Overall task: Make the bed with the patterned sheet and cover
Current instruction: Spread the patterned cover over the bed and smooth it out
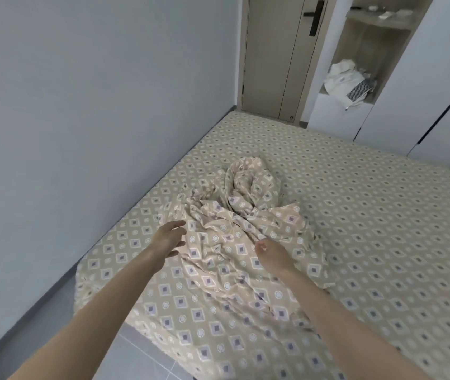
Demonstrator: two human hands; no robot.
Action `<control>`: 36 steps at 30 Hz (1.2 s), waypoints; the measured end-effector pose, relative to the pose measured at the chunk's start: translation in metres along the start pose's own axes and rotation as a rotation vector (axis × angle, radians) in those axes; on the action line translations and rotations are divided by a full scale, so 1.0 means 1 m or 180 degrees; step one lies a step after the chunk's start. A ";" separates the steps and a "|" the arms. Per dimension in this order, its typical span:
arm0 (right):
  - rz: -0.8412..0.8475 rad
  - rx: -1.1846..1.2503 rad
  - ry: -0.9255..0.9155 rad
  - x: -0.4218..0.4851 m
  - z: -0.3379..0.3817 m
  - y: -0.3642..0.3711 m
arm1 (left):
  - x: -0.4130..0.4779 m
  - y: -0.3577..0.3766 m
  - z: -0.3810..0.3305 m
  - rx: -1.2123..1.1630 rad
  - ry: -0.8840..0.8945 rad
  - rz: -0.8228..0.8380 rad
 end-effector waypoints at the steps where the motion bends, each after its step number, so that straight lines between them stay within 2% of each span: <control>1: 0.0036 -0.0094 0.0030 0.015 0.001 0.003 | 0.014 0.000 -0.004 0.0012 -0.0043 0.0023; 12: 0.0392 -0.0740 0.0433 0.223 -0.008 0.039 | 0.213 0.029 -0.026 0.0165 -0.0422 0.0285; 17: 0.0734 -0.1281 0.0344 0.264 -0.021 0.053 | 0.256 0.046 -0.005 0.0212 -0.0722 0.0393; 20: 0.0912 -0.1256 0.0613 0.274 -0.032 0.063 | 0.270 0.051 0.008 0.0144 -0.0874 0.0342; 23: 0.0831 -0.0787 0.0735 0.276 -0.034 0.070 | 0.275 0.050 0.016 0.0143 -0.0968 0.0316; 26: 0.0556 0.0086 0.0539 0.270 -0.024 0.070 | 0.277 0.043 0.015 0.0184 -0.0998 0.0291; 29: 0.0518 0.0898 0.0761 0.262 -0.007 0.064 | 0.275 0.036 0.004 0.0205 -0.0944 0.0303; 33: 0.0803 0.1471 0.1218 0.249 0.020 0.059 | 0.273 0.021 -0.012 0.0139 -0.0897 0.0251; 36: 0.1476 0.1590 0.1676 0.221 0.035 0.048 | 0.268 0.010 -0.023 0.0153 -0.0896 0.0231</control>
Point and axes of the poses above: each hand's wrist, its own x-axis towards the middle knuckle, its own y-axis out of the palm, z = x × y, the point moved 5 cm from there along x, towards the middle knuckle, and after that the axes turned 14 degrees about x, right-handed, at the moved point
